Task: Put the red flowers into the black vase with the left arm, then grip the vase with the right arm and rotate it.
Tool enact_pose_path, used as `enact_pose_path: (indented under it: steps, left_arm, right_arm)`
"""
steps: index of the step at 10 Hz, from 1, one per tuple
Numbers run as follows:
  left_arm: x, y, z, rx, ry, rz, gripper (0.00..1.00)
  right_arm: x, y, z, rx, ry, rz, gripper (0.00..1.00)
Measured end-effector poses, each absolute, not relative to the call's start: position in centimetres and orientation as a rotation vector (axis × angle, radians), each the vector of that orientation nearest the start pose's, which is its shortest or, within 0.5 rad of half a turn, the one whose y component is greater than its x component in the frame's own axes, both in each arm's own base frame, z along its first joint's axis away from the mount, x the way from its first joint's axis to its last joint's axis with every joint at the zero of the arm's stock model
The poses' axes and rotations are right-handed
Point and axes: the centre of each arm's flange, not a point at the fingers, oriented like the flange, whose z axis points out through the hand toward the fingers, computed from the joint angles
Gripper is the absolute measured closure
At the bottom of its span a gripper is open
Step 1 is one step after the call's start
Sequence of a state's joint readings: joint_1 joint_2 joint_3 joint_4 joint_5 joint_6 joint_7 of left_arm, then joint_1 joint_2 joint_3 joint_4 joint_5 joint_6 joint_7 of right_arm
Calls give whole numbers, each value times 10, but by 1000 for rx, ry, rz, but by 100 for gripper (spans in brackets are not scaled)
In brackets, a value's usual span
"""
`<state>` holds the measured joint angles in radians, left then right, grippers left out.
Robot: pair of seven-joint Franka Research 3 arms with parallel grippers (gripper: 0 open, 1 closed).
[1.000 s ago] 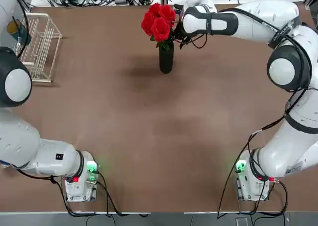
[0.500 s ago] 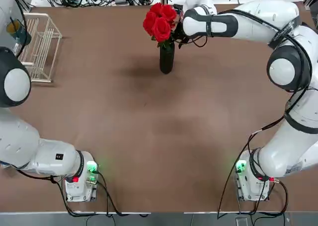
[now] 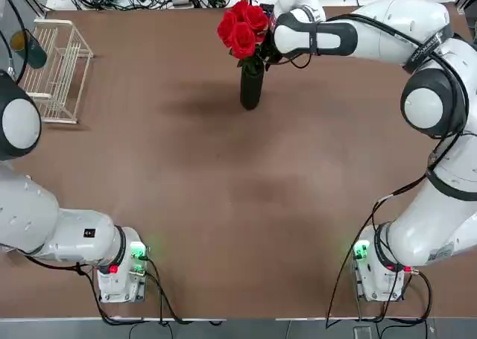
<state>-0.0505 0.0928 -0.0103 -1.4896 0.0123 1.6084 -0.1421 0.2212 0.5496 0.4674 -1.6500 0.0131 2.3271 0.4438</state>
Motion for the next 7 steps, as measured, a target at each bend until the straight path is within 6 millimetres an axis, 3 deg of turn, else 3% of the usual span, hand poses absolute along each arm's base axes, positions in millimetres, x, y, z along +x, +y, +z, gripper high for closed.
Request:
enact_pose_path:
  steps: [2, 5, 7]
  left_arm:
    - [584, -26, 623, -3129, -134, -67, 0]
    - [581, -30, 623, -3169, -146, -20, 0]
    - [578, -26, 625, -3172, -157, 4, 0]
  right_arm:
    - [563, 410, 340, -2829, -224, -36, 64]
    - [562, 411, 340, -2837, -241, -43, 77]
    - [561, 410, 340, -2859, -267, -33, 81]
